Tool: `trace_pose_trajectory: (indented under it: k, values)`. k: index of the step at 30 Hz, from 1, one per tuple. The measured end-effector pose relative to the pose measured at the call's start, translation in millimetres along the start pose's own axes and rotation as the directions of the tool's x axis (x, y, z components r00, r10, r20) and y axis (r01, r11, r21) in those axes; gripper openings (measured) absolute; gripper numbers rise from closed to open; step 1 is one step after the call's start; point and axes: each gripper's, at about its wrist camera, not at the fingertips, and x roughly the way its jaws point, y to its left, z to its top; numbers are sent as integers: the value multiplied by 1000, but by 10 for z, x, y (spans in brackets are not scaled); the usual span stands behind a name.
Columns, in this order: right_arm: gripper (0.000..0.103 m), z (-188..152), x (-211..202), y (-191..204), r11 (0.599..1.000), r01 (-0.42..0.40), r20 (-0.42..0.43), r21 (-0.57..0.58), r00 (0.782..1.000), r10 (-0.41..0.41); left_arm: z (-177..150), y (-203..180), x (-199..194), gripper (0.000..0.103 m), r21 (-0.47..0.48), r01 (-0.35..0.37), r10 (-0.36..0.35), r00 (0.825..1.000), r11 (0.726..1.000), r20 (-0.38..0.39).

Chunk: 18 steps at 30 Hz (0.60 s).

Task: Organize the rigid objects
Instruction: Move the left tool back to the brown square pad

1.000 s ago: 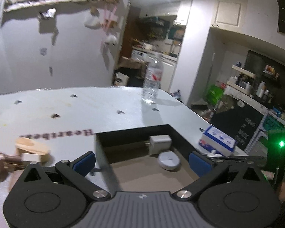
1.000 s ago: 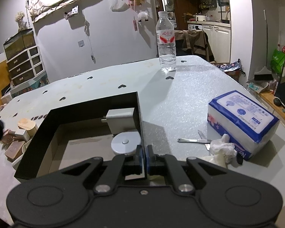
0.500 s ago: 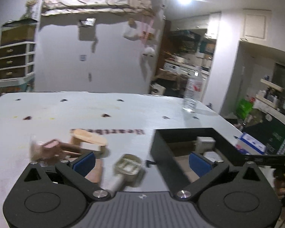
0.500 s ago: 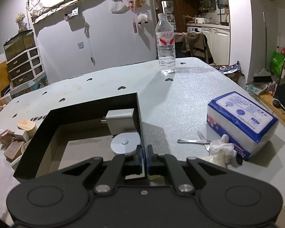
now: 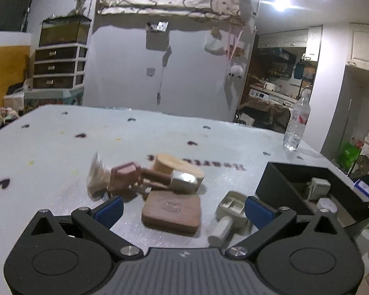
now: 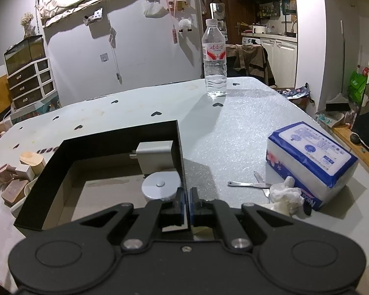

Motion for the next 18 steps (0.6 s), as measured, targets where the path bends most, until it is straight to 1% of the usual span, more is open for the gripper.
trace_pose_trajectory:
  k: [4, 8, 12, 18]
  values:
    - [4, 2, -2, 3, 1000, 3, 1, -4, 1000, -3, -58, 65, 150, 103, -1, -14, 14, 999, 1000, -35]
    - [4, 4, -1, 4, 1000, 4, 1, -7, 1000, -4, -52, 84, 294, 102, 44, -7, 9, 998, 999, -54]
    - [5, 8, 1, 19, 1000, 13, 1, -16, 1000, -13, 24, 104, 464, 100, 79, -2, 8, 997, 997, -73]
    - [5, 8, 4, 34, 1000, 23, 4, -16, 1000, -23, 89, 128, 741, 99, 116, 37, -22, 991, 993, -132]
